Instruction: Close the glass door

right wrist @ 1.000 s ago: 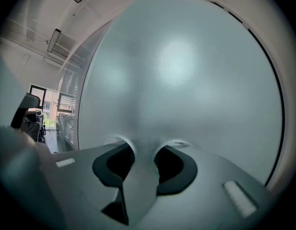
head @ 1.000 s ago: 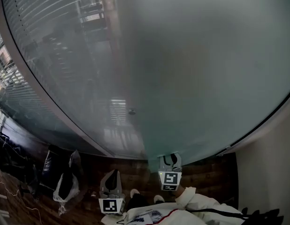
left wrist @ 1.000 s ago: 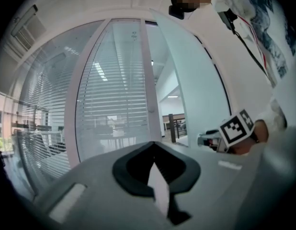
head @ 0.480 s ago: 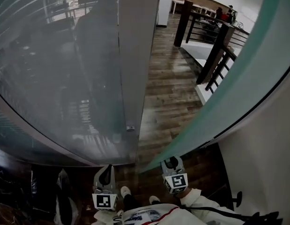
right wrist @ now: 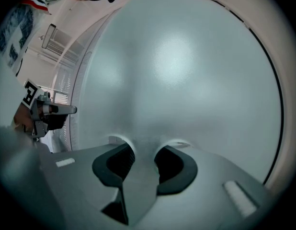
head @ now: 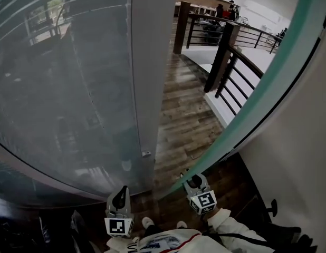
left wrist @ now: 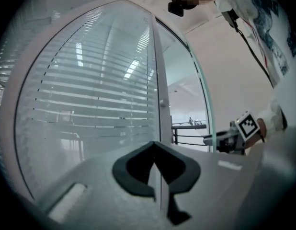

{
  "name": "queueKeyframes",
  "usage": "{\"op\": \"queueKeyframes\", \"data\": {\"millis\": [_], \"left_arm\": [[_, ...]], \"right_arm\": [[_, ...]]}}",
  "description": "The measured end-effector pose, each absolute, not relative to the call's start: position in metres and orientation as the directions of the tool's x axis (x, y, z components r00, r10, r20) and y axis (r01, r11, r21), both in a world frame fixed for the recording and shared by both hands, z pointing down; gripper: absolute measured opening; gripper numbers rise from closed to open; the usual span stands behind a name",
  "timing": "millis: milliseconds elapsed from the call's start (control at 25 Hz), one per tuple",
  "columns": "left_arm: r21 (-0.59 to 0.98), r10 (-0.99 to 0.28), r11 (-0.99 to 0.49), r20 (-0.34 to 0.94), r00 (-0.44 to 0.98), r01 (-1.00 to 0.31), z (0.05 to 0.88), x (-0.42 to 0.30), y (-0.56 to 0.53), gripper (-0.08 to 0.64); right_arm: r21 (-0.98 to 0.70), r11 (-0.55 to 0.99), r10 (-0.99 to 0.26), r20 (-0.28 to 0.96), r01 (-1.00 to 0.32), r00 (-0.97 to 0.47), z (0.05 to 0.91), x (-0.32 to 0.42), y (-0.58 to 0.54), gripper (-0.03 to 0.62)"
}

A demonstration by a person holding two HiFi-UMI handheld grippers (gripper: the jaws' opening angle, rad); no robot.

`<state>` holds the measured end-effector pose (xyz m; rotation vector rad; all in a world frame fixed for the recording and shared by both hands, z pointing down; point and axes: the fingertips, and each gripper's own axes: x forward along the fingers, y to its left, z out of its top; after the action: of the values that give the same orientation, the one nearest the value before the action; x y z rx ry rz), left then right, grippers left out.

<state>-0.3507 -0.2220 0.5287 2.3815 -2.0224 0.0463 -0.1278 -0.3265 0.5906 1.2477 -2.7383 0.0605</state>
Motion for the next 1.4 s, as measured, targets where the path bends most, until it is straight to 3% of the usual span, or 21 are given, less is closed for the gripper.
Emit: {"op": "queueKeyframes", "data": {"millis": [440, 1400], "left_arm": [[-0.020, -0.958, -0.285, 0.023, 0.285, -0.958, 0.528, -0.349, -0.238, -0.002], [-0.011, -0.942, -0.331, 0.059, 0.330, -0.944, 0.538, -0.332, -0.278, -0.002]], "right_arm": [[0.014, 0.632, -0.769, 0.132, -0.775, -0.625, 0.591, -0.133, -0.337, 0.126], [0.031, 0.604, -0.793, 0.120, -0.796, -0.597, 0.589, -0.158, -0.375, 0.126]]}}
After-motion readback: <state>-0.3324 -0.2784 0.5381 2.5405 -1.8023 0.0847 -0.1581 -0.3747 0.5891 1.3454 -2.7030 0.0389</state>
